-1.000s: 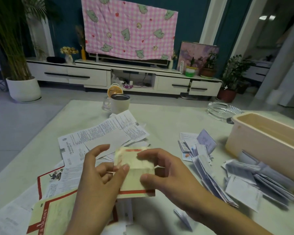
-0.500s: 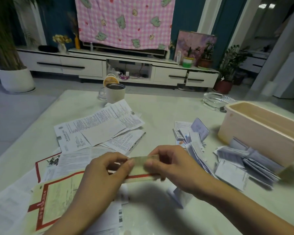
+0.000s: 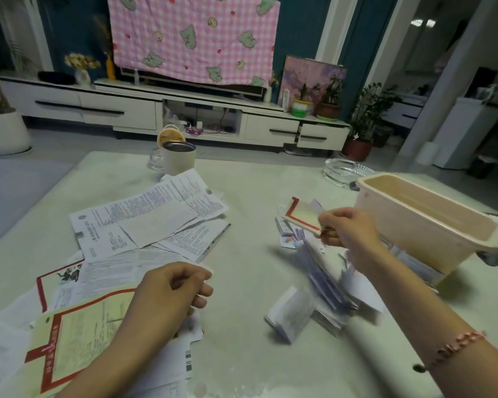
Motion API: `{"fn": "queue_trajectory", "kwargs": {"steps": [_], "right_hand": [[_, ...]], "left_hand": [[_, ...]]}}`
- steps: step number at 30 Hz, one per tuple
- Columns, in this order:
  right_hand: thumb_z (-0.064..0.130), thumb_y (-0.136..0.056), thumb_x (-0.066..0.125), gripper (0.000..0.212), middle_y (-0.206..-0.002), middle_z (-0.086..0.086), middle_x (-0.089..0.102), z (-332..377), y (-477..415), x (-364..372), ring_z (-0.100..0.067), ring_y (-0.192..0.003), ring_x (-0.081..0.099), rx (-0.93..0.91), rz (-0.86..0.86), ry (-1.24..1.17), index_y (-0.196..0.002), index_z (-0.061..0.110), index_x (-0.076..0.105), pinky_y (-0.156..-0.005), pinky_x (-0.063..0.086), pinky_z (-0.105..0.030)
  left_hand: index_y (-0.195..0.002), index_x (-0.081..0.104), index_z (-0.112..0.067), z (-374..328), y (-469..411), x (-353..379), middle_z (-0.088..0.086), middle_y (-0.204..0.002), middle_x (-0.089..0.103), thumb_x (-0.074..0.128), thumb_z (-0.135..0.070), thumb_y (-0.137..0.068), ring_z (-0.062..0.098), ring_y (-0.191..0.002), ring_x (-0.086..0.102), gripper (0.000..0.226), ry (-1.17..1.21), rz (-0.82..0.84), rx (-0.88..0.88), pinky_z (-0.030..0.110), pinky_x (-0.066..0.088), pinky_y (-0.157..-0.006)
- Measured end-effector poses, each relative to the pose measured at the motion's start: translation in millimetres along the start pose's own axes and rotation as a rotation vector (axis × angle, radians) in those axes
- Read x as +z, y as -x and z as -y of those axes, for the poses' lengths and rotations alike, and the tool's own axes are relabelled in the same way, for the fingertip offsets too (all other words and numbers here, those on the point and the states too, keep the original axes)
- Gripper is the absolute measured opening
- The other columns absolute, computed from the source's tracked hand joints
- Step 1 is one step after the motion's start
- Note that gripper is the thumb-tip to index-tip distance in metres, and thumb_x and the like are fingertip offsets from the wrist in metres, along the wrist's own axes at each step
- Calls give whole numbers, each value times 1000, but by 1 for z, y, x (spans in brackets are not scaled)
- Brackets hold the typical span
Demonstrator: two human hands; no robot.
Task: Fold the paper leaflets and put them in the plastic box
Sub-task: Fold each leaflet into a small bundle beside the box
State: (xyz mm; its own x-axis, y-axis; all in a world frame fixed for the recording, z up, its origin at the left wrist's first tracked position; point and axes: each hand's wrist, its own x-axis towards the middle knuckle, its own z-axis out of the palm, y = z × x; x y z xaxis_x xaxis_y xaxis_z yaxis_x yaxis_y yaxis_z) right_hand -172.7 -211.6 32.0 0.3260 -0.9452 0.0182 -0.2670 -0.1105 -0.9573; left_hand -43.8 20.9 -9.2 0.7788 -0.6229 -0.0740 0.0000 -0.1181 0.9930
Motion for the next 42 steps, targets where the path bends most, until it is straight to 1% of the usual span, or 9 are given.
{"fn": "queue_trajectory", "kwargs": {"steps": [5,10,14,18,24,29,33,37,42], "right_hand": [[-3,-70,63,8,-58,-8,56,-39,-23,-9,-23,-57,53,37,-16,561,-66,4,61,-50,37,-24],[16,-80,64,12,-77,-4,56,-45,-19,5,-24,-74,54,-35,1,1033,-81,13,53,-62,38,-27],[9,-85,60,9,-94,-7,61,-43,-20,9,-24,-87,57,-96,-12,1009,-90,13,53,-70,44,-31],[8,-81,61,17,-88,-6,62,-37,-22,11,-24,-82,56,-162,-18,842,-73,20,52,-67,42,-30],[6,-79,62,22,-65,10,49,-11,4,35,-15,-69,48,-448,76,665,-69,20,50,-55,32,-23],[13,-81,64,35,-70,12,46,4,59,72,-4,-65,44,-701,408,659,-64,31,39,-58,33,-15],[13,-82,63,24,-74,10,47,1,92,93,-4,-68,42,-817,617,688,-72,23,44,-65,35,-16],[12,-83,61,16,-82,2,56,-2,107,101,-8,-72,47,-783,698,639,-77,19,49,-67,38,-18],[10,-82,60,13,-81,4,58,-5,112,107,-9,-73,52,-679,743,619,-77,18,52,-67,42,-18]], "left_hand": [[-75,68,-9,5,1,-2,1,-56,68,51,1,-90,3,-42,56,24,-12,35,-29,11,42,-42],[-76,69,-11,8,-1,-4,1,-61,70,51,-1,-91,10,-49,58,26,-19,13,-39,20,42,-45],[-76,69,-14,10,-2,-12,-1,-64,70,52,-3,-90,16,-57,60,25,-45,-26,-13,27,43,-55],[-77,68,-23,12,-6,-27,-7,-67,70,56,-1,-87,13,-72,65,27,-240,-69,116,28,46,-67],[-96,56,-38,12,-11,-56,-13,-113,59,69,-20,-80,8,-105,55,28,-556,38,195,27,40,-91],[-143,17,-35,14,-4,-76,-12,-150,21,61,-85,-36,8,-137,21,126,-1052,344,46,23,20,-109],[-147,2,-32,23,3,-85,-4,-158,-5,64,-69,-66,14,-145,2,109,-1198,312,88,26,9,-115],[-148,7,-32,31,7,-92,-7,-158,1,51,-61,-82,12,-144,9,85,-1187,229,171,26,12,-114],[-146,13,-33,33,9,-96,-10,-141,29,55,-62,-79,11,-128,29,84,-1227,155,225,27,27,-103]]}}
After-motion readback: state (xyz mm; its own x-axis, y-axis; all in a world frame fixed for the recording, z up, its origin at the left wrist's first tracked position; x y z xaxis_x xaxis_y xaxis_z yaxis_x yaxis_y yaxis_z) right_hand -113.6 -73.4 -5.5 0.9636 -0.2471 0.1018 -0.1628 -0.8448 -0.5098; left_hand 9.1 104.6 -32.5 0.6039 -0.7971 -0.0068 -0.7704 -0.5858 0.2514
